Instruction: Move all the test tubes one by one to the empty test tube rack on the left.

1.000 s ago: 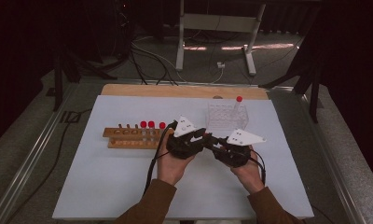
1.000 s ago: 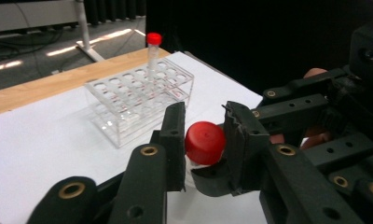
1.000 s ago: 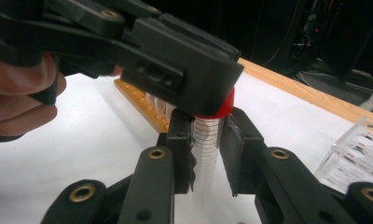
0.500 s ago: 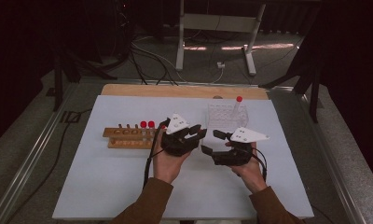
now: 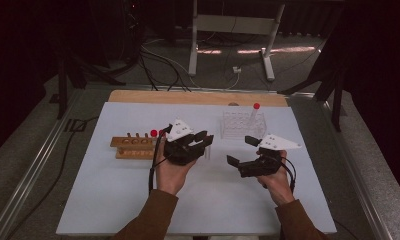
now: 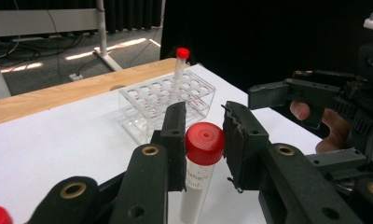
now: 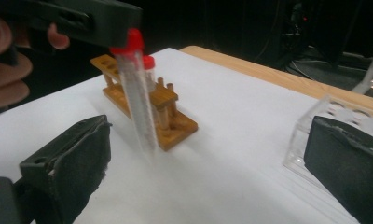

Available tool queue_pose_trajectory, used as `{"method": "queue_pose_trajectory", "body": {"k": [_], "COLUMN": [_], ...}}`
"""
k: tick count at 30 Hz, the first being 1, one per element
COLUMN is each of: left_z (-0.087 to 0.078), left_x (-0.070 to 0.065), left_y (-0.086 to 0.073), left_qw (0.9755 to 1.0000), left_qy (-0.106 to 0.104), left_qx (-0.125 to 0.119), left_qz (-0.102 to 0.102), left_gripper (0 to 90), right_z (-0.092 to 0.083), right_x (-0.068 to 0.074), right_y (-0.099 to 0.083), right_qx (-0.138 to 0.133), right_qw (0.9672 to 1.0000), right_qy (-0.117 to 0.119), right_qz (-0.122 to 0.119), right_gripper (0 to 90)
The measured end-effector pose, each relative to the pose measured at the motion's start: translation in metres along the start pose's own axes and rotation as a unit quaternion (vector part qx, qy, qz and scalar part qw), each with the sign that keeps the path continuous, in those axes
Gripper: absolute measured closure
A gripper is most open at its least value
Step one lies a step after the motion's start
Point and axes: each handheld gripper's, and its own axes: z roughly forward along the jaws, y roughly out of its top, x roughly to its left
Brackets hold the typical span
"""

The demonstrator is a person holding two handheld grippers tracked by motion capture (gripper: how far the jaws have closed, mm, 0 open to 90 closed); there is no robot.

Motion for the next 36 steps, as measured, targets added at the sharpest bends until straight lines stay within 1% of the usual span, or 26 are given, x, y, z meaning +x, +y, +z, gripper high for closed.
{"method": "queue_pose_trajectory", "body": {"k": [5,8,12,19,24,31,36], "left_z": [-0.004,-0.006,-0.009,-0.018,-0.025,-0.037,-0.044], "left_x": [0.005,0.007,0.01,0.015,0.021,0.03,0.035], "left_y": [0.0,0.001,0.001,0.002,0.001,0.0,0.001], "left_qw": [1.0,1.0,1.0,0.9999,0.9998,0.9996,0.9994], "left_qy": [0.001,0.003,0.003,0.01,0.017,0.025,0.03], "left_qx": [-0.003,-0.003,-0.004,-0.003,-0.004,-0.01,-0.014], "left_qz": [-0.007,-0.005,-0.008,-0.005,-0.003,-0.007,-0.009], "left_gripper": [71.8,71.9,71.8,71.8,71.8,71.8,71.8], "right_z": [-0.008,-0.014,-0.021,-0.032,-0.035,-0.038,-0.041], "right_x": [-0.006,-0.01,-0.013,-0.02,-0.025,-0.029,-0.031], "right_y": [-0.002,-0.003,-0.006,-0.007,-0.01,-0.013,-0.012], "right_qx": [-0.006,-0.01,-0.012,-0.027,-0.03,-0.031,-0.036], "right_qw": [0.9999,0.9998,0.9995,0.9988,0.9984,0.9979,0.9976], "right_qy": [-0.013,-0.019,-0.028,-0.038,-0.044,-0.052,-0.053], "right_qz": [0.002,0.004,0.006,0.015,0.02,0.024,0.027], "right_gripper": [0.0,0.0,0.0,0.0,0.0,0.0,0.0]}}
